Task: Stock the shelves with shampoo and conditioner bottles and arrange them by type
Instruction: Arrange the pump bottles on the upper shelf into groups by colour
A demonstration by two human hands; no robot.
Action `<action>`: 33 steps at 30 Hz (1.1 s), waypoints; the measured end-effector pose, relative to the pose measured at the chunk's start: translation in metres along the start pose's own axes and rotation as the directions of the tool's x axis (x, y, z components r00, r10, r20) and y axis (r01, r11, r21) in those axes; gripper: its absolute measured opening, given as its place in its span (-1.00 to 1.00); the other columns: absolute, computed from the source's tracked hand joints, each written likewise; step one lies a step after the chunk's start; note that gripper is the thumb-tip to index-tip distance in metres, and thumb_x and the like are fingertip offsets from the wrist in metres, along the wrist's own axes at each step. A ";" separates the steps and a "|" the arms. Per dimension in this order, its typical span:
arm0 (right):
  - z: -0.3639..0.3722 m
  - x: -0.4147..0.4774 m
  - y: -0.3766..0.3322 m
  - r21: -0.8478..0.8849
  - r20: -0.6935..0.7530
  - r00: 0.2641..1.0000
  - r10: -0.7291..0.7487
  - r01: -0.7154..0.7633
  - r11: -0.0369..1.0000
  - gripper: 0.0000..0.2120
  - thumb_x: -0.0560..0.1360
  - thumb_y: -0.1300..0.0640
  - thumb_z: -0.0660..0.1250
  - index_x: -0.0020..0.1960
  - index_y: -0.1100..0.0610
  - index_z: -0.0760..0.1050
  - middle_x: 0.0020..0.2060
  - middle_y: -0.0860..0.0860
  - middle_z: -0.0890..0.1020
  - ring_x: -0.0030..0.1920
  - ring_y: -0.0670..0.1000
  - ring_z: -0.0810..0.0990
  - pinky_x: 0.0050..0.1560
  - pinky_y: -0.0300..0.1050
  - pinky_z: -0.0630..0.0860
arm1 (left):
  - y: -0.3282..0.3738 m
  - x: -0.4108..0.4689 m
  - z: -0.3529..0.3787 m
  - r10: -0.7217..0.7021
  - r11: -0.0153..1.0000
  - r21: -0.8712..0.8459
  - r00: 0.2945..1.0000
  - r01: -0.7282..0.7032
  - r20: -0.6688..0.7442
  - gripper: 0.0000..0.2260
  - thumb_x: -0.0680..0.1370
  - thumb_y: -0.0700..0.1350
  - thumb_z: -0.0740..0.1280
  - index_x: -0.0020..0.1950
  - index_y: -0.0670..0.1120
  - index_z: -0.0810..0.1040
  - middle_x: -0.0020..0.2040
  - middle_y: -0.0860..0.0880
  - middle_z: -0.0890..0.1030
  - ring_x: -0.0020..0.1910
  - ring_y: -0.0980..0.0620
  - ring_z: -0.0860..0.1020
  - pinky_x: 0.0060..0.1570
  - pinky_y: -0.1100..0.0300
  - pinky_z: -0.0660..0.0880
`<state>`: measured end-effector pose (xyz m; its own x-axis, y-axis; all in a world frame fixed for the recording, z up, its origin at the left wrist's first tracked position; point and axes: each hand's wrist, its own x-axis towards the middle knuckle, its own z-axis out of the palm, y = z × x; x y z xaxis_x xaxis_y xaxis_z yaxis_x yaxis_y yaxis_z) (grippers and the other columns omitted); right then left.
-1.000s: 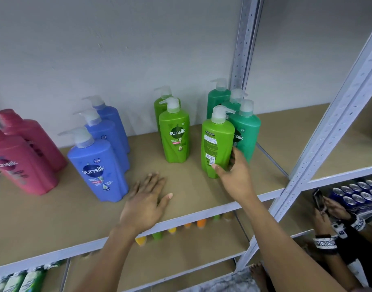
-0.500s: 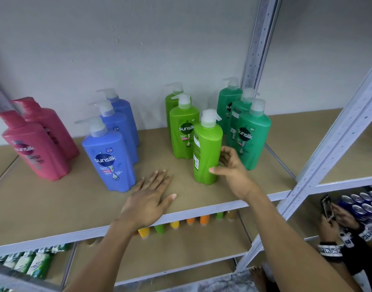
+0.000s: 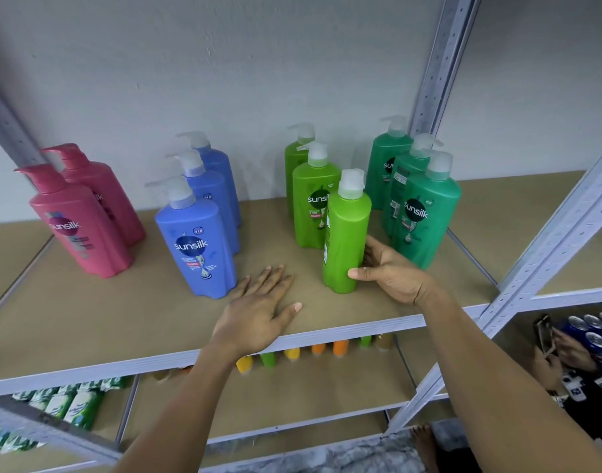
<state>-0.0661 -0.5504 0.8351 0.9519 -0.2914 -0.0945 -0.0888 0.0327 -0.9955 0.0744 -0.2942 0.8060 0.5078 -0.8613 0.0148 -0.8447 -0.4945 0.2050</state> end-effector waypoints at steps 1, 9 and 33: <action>0.002 -0.001 0.000 -0.045 -0.011 1.000 -0.006 0.006 0.999 0.03 0.09 -0.11 0.74 0.46 0.01 0.37 0.31 -0.05 0.61 0.35 -0.05 0.54 0.30 -0.16 0.48 | 0.000 0.000 0.001 -0.001 1.000 0.005 1.000 0.001 -0.001 -0.40 0.64 0.34 -0.07 0.65 0.17 -0.01 0.65 0.18 -0.12 0.60 0.23 -0.20 0.59 0.04 -0.20; 0.045 0.004 0.009 -0.360 -0.365 0.916 -0.167 0.027 0.933 0.00 0.12 -0.19 0.69 0.42 0.02 0.32 0.25 -0.08 0.50 0.28 -0.06 0.51 0.39 0.04 0.45 | 0.000 0.000 0.001 -0.002 1.000 0.014 1.000 0.002 -0.014 -0.38 0.63 0.35 -0.10 0.65 0.15 -0.02 0.65 0.16 -0.12 0.61 0.20 -0.19 0.59 0.01 -0.18; 0.050 0.007 0.021 -0.412 -0.419 0.861 -0.289 0.104 0.905 -0.34 0.24 -0.09 0.68 0.22 -0.17 0.42 0.05 -0.25 0.66 0.07 -0.25 0.62 0.17 -0.07 0.58 | 0.006 0.000 0.000 -0.073 0.997 0.005 0.995 0.074 -0.061 -0.38 0.63 0.34 -0.04 0.65 0.15 0.01 0.65 0.17 -0.12 0.61 0.21 -0.18 0.51 0.20 -0.24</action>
<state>-0.0465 -0.5035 0.8137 0.7225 -0.6605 0.2043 -0.1026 -0.3947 -0.9131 0.0697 -0.2968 0.8069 0.5777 -0.8140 0.0598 -0.8058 -0.5572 0.2005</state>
